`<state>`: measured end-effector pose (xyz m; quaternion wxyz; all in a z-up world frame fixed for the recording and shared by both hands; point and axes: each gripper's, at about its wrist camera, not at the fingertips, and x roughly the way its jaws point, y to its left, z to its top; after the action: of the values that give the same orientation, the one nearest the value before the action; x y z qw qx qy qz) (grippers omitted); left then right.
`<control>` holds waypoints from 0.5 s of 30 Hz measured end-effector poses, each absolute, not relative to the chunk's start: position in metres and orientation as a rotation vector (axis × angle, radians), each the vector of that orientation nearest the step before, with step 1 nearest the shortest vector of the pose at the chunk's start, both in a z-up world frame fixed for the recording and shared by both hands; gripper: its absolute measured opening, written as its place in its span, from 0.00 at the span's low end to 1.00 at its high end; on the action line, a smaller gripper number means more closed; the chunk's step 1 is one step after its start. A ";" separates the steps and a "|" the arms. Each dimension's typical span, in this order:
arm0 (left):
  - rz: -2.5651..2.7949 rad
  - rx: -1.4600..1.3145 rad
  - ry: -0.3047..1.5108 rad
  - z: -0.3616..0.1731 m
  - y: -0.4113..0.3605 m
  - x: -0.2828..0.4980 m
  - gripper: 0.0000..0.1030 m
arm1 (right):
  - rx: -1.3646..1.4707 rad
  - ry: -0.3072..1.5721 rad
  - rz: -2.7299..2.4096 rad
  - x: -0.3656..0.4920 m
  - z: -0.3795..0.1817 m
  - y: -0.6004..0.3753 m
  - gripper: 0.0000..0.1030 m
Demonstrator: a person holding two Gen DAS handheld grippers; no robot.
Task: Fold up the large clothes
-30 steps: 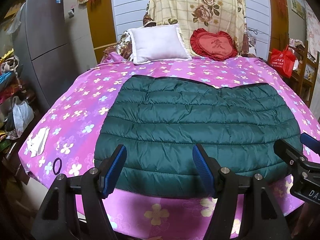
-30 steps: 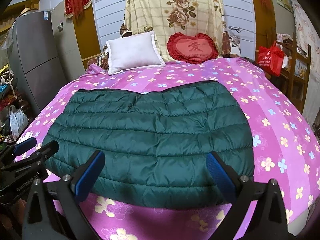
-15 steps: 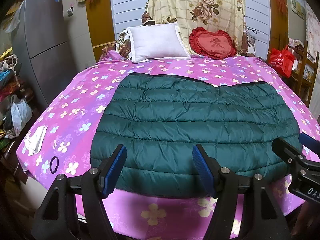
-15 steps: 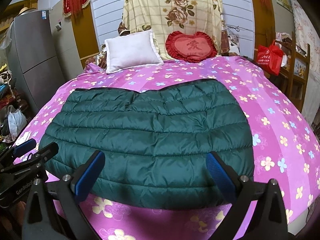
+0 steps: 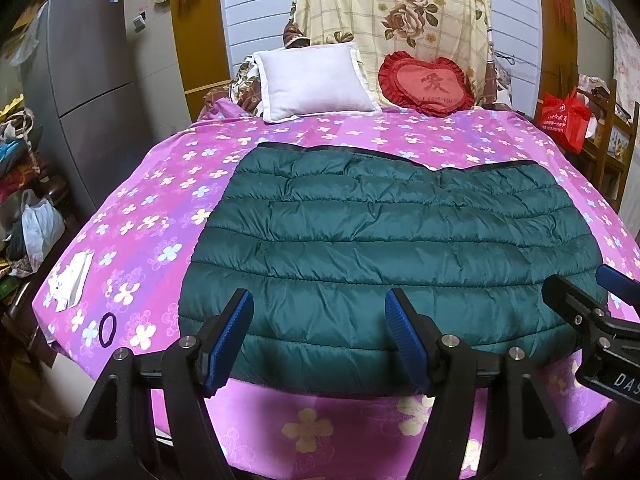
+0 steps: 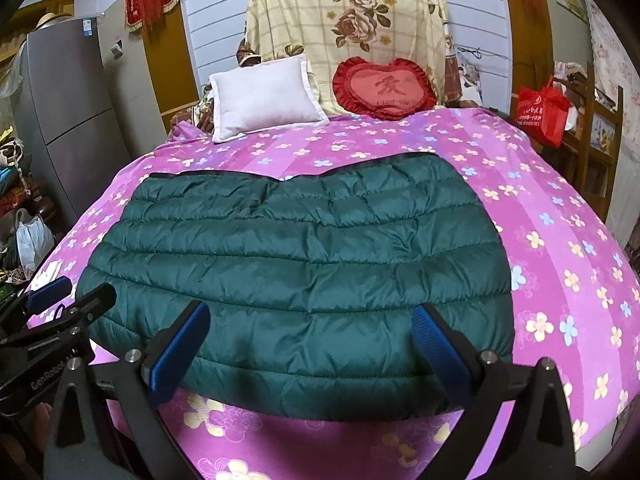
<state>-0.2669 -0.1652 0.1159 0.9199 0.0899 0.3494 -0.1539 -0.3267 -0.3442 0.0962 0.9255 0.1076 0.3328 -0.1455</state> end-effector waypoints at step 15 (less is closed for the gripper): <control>-0.319 0.182 0.742 0.108 -0.168 -0.257 0.64 | 0.212 0.703 -0.293 -0.316 0.091 -0.344 0.99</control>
<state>-0.2570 -0.1678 0.1080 0.9155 0.0883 0.3606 -0.1549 -0.3164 -0.3436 0.0907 0.9228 0.1034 0.3426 -0.1426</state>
